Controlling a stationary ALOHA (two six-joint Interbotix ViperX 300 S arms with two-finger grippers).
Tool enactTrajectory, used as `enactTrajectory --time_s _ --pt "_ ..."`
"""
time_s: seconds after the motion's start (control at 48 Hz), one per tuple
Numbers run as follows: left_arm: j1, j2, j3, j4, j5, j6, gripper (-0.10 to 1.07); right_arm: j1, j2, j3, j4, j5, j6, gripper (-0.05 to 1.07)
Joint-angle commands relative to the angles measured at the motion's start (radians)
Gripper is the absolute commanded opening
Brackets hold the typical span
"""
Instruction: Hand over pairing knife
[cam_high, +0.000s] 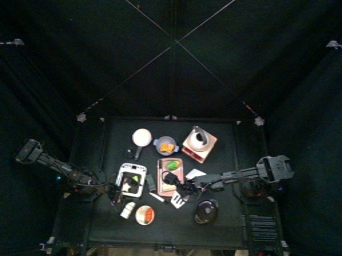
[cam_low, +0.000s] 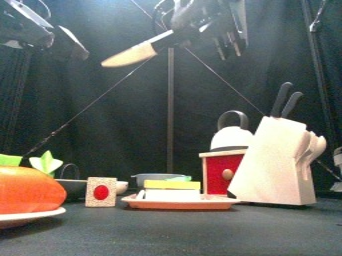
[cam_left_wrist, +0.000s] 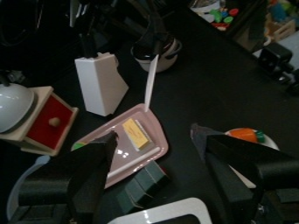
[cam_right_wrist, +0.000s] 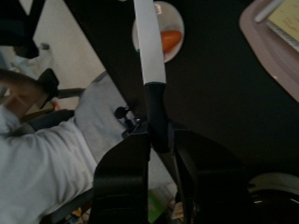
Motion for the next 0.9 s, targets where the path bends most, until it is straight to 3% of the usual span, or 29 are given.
enactTrajectory --time_s 0.0,0.188,0.604,0.875 --pt "-0.011 0.023 -0.037 0.012 0.026 -0.002 1.0 -0.029 -0.017 -0.02 0.041 -0.003 -0.043 0.5" --pt "-0.038 0.032 -0.046 0.017 0.107 -0.005 1.0 -0.043 -0.014 -0.018 0.055 -0.003 -0.069 0.5" --pt "-0.057 0.077 -0.075 0.029 0.135 -0.005 0.98 -0.044 -0.014 -0.017 0.057 -0.003 -0.077 0.5" --pt "-0.083 0.114 -0.087 0.048 0.153 -0.003 0.78 -0.044 -0.012 -0.017 0.054 -0.003 -0.077 0.5"
